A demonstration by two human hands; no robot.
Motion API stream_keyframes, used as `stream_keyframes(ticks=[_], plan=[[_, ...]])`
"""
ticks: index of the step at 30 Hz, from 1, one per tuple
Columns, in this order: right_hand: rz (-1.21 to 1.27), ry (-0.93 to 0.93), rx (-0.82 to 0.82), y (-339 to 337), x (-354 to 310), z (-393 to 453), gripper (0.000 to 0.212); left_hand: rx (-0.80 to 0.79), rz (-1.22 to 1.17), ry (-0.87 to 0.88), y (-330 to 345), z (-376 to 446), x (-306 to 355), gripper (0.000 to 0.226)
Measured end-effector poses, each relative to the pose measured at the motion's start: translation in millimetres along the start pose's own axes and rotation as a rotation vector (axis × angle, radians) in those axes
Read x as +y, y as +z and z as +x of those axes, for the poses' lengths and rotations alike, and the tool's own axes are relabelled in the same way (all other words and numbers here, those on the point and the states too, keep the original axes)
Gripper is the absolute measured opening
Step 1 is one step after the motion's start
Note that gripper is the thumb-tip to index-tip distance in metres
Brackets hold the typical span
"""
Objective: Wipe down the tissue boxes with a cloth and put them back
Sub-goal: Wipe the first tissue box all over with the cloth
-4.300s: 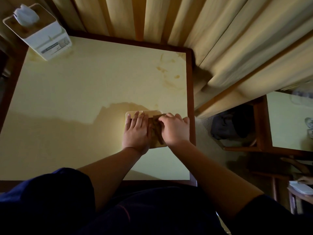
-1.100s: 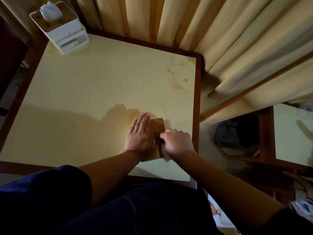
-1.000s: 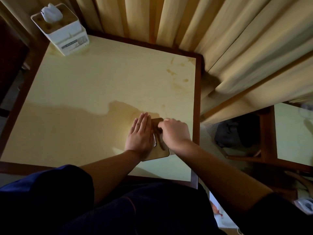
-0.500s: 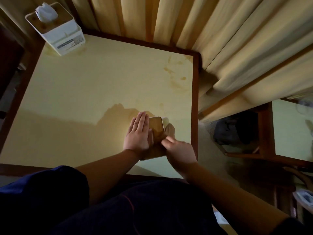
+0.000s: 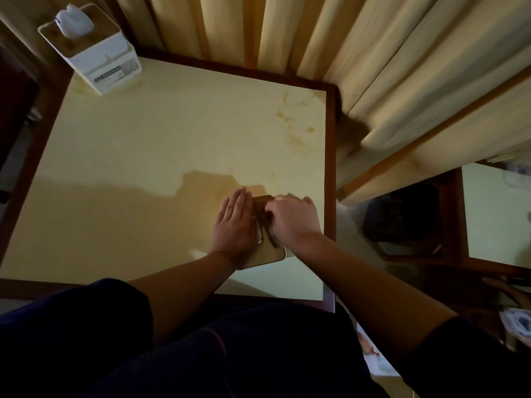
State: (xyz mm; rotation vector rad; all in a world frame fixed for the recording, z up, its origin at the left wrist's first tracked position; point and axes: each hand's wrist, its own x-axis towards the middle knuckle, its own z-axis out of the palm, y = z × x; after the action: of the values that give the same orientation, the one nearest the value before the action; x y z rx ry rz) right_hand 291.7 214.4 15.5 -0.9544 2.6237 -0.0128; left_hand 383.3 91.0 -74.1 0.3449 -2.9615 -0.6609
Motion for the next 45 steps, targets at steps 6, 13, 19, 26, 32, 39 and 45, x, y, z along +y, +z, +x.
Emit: stream_keyframes(ticks=[6, 13, 19, 26, 32, 39, 45], plan=[[0.071, 0.108, 0.101, 6.2, -2.9, 22.9, 0.026, -0.057, 0.035, 0.017, -8.6, -2.0, 2.8, 0.064], [0.124, 0.052, 0.077, 32.6, 4.7, -54.4, 0.017, -0.014, -0.004, 0.009, -3.3, 1.6, -1.2, 0.060], [0.162, -0.002, -0.029, 37.3, 14.2, -91.7, 0.016, -0.098, -0.003, 0.004, -6.5, -3.2, 0.8, 0.069], [0.146, 0.080, 0.014, 15.4, 2.7, -21.4, 0.026, -0.065, -0.007, -0.021, -5.0, 0.2, 3.1, 0.062], [0.119, 0.180, 0.115, 9.6, -7.1, 18.0, 0.031, -0.012, -0.007, 0.000, -8.1, -3.6, 3.3, 0.059], [0.149, 0.111, 0.011, 25.0, 2.2, -25.4, 0.032, -0.048, -0.009, -0.032, -7.2, -0.2, 4.6, 0.064], [0.190, 0.094, 0.072, 46.7, 7.1, -87.3, 0.016, -0.090, 0.015, 0.003, -12.1, -3.7, 4.0, 0.068]])
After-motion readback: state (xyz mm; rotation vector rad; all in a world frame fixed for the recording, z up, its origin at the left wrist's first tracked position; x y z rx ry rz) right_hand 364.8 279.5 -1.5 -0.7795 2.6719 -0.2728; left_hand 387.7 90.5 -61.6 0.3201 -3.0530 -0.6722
